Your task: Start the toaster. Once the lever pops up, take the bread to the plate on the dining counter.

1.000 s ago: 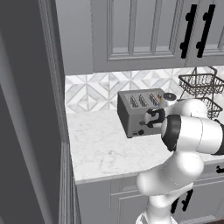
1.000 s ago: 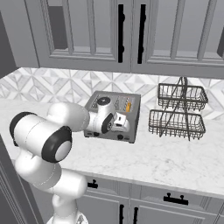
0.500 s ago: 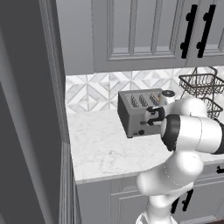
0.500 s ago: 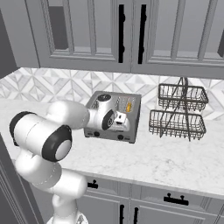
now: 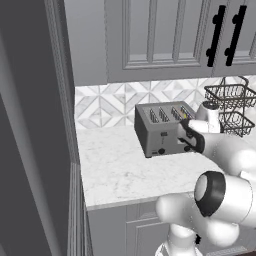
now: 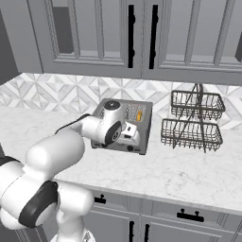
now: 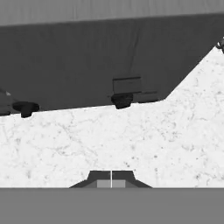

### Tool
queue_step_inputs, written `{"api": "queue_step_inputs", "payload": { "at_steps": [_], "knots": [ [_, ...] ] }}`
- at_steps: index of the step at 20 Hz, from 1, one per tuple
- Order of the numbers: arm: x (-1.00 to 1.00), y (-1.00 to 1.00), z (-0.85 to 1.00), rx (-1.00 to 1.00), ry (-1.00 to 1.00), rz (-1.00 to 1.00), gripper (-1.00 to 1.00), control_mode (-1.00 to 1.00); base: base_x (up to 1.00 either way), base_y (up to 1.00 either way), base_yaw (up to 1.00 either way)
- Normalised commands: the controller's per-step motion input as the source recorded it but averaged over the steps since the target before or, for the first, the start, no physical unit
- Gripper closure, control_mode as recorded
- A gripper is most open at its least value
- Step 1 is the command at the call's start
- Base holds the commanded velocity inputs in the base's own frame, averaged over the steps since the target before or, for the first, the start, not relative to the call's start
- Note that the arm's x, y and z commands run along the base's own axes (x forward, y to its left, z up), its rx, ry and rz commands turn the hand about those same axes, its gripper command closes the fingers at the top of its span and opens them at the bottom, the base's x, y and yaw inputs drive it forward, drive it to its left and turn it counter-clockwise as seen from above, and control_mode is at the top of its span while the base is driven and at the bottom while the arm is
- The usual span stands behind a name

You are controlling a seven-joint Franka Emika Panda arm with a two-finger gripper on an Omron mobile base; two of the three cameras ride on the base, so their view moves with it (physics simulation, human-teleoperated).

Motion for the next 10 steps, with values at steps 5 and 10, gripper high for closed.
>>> {"api": "queue_step_inputs", "payload": {
  "at_steps": [5, 10],
  "knots": [
    [-0.49, 0.00, 0.87, 0.04, -0.04, 0.00, 1.00, -1.00, 0.00, 0.00, 0.00],
    [-0.03, 0.00, 0.82, 0.01, -0.08, 0.00, 1.00, -1.00, 0.00, 0.00, 0.00]
  ]
}}
